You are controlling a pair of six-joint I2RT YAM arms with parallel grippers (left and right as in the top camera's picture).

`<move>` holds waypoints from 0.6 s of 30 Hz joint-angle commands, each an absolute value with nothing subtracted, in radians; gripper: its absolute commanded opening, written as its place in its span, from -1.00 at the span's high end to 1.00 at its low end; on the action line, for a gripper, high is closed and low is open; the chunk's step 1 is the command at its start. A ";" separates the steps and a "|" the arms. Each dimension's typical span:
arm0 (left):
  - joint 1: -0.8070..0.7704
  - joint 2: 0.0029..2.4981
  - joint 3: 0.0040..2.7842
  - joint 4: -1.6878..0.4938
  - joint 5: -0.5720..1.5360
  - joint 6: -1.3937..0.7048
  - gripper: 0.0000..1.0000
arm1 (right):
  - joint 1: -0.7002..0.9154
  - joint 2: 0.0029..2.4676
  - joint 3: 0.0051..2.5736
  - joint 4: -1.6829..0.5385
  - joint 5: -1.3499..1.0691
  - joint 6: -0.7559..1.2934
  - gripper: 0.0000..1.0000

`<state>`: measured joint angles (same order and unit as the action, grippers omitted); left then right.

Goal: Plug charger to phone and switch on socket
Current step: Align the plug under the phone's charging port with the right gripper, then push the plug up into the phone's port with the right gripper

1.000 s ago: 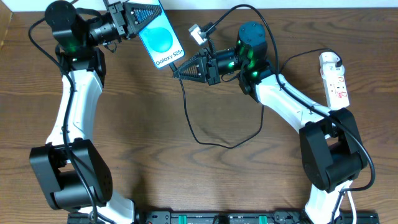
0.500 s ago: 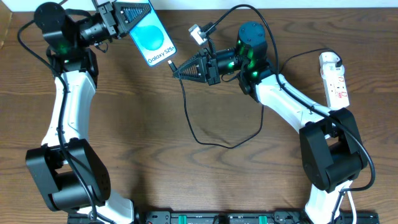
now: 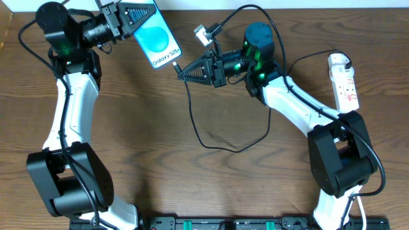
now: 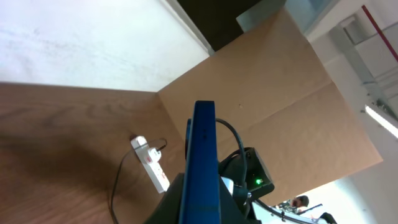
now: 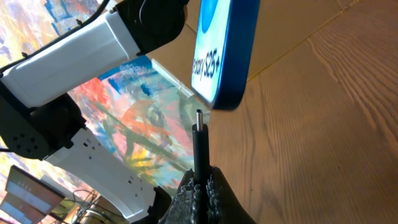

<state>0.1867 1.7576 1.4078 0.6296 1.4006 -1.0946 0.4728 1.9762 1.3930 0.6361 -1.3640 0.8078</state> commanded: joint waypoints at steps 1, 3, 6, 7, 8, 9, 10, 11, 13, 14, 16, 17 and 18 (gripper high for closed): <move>0.181 1.740 1.415 0.621 1.406 -1.066 0.85 | 0.480 1.979 1.401 0.636 -1.364 0.807 0.98; 0.175 1.740 1.415 0.622 1.406 -1.066 0.85 | 0.480 1.979 1.401 0.636 -1.363 0.807 0.98; 0.167 1.740 1.415 0.621 1.403 -1.066 0.86 | 0.480 1.979 1.401 0.636 -1.363 0.807 0.98; 0.164 1.740 1.415 0.622 1.402 -1.066 0.85 | 0.480 1.979 1.401 0.636 -1.363 0.807 0.98; 0.160 1.740 1.415 0.622 1.398 -1.066 0.86 | 0.480 1.979 1.401 0.636 -1.363 0.807 0.98; 0.157 1.740 1.415 0.622 1.393 -1.066 0.86 | 0.480 1.979 1.401 0.636 -1.363 0.807 0.98; 0.154 1.740 1.415 0.622 1.386 -1.066 0.85 | 0.480 1.979 1.401 0.636 -1.363 0.807 0.98; 0.150 1.740 1.415 0.622 1.381 -1.066 0.85 | 0.480 1.979 1.401 0.636 -1.362 0.807 0.98; 0.149 1.740 1.415 0.622 1.379 -1.066 0.86 | 0.480 1.979 1.401 0.636 -1.362 0.807 0.98; 0.149 1.740 1.415 0.622 1.379 -1.066 0.85 | 0.480 1.979 1.401 0.636 -1.362 0.807 0.98; 0.149 1.740 1.415 0.622 1.378 -1.067 0.85 | 0.479 1.979 1.401 0.636 -1.362 0.807 0.98; 0.149 1.740 1.415 0.622 1.375 -1.068 0.85 | 0.479 1.979 1.401 0.636 -1.362 0.807 0.98; 0.149 1.740 1.415 0.622 1.371 -1.077 0.86 | 0.479 1.979 1.401 0.636 -1.362 0.807 0.98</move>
